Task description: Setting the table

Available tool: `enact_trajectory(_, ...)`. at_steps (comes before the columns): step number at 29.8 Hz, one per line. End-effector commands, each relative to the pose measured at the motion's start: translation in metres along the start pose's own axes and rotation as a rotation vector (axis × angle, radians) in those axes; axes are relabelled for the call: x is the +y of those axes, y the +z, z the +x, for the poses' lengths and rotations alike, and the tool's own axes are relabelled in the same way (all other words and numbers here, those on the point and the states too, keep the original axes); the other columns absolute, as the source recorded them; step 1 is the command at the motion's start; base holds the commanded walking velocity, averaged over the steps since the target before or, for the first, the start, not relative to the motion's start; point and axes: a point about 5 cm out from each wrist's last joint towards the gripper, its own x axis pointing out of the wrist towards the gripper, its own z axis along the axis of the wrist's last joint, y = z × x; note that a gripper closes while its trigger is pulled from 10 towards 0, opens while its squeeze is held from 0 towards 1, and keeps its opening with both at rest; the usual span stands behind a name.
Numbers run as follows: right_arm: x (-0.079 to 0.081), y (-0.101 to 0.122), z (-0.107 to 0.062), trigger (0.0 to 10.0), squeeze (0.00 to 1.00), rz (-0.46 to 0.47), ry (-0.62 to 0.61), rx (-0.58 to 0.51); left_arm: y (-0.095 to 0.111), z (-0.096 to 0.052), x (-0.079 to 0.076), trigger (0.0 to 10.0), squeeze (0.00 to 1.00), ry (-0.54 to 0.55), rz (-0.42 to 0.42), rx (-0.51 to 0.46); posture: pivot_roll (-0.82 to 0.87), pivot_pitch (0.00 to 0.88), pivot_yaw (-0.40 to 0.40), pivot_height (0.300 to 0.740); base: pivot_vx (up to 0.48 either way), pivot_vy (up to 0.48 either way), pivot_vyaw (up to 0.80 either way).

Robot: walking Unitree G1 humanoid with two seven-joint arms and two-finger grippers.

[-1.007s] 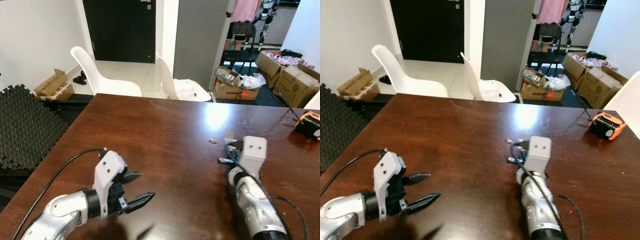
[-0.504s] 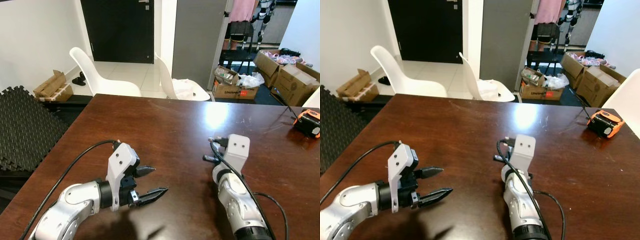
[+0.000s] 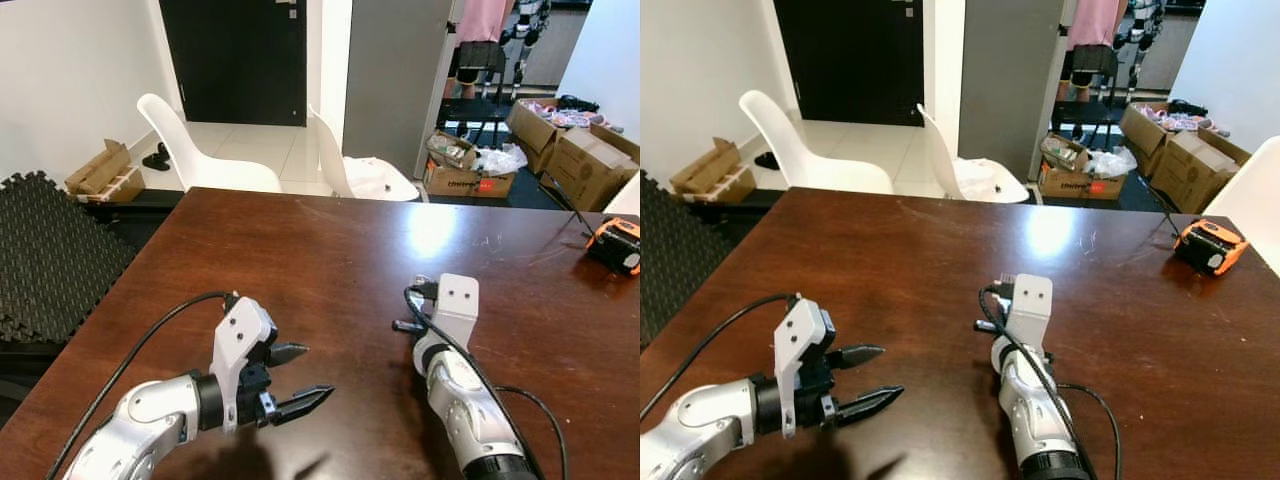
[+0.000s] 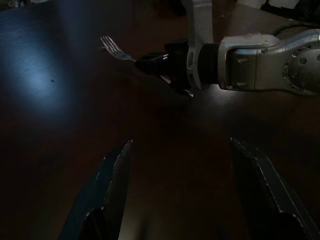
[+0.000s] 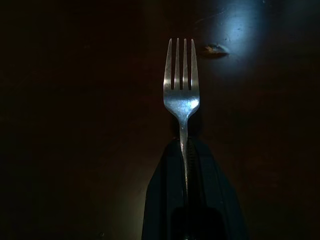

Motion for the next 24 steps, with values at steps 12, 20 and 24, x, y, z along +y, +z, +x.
enact_trajectory(12,0.022,-0.009,-0.065,10.0,0.00,-0.045,-0.109,-0.113,-0.010,-0.001,-0.007,10.0,0.00,-0.013,-0.022,0.036,0.03,0.176,0.100,0.740,0.000,0.000,0.00)
enact_trajectory(20,0.016,-0.029,-0.090,10.0,0.00,-0.090,-0.071,-0.085,-0.012,0.000,-0.008,10.0,0.00,-0.017,-0.026,0.045,0.02,0.178,0.102,0.740,0.000,0.000,0.00)
enact_trajectory(24,0.009,-0.034,-0.093,10.0,0.00,-0.128,-0.080,-0.054,-0.014,-0.001,-0.008,10.0,0.00,-0.016,-0.029,0.049,0.02,0.179,0.103,0.740,0.000,0.000,0.00)
